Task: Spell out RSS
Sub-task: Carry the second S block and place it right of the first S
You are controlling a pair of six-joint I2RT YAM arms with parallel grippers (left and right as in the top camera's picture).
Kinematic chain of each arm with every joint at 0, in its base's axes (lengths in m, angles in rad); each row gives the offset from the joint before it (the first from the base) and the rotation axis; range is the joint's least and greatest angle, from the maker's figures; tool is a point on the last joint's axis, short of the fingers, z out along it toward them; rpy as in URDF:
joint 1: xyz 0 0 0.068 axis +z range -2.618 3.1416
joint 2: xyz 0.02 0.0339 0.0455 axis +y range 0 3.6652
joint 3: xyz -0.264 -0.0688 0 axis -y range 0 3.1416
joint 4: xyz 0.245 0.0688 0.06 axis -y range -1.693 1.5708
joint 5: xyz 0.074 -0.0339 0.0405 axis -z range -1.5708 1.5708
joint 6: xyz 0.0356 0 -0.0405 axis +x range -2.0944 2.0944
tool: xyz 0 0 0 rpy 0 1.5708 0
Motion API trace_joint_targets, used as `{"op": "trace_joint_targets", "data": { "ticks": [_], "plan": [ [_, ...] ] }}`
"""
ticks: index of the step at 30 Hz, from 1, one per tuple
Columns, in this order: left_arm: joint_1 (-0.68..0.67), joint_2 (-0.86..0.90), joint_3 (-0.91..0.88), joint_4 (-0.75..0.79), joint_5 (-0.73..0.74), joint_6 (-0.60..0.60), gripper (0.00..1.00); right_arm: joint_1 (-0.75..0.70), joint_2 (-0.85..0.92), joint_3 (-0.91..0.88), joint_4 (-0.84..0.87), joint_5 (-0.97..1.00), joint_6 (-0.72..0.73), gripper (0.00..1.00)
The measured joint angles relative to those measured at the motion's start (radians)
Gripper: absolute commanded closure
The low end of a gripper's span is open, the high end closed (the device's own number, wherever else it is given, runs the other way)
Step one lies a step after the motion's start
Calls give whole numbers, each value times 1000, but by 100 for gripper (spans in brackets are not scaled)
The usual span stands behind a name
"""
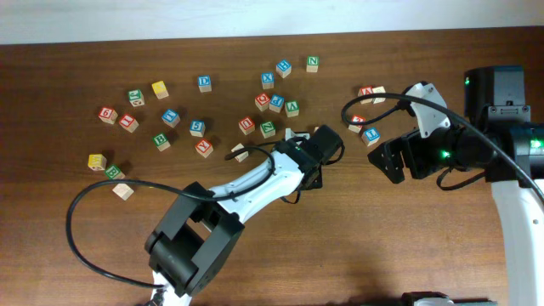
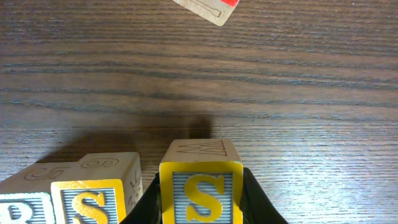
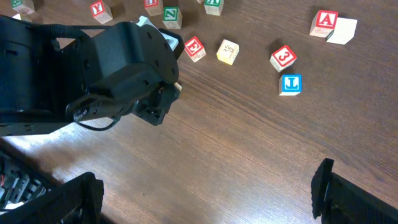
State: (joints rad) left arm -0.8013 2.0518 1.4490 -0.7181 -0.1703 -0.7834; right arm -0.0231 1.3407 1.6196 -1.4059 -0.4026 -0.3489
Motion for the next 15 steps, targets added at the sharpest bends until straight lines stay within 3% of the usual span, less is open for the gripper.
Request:
{"op": "trace_joint_targets", "data": {
  "ticks": [15],
  "plan": [
    [-1,28,0,-14,-23,0,100,0,0,0,0,0,0,2]
  ]
}}
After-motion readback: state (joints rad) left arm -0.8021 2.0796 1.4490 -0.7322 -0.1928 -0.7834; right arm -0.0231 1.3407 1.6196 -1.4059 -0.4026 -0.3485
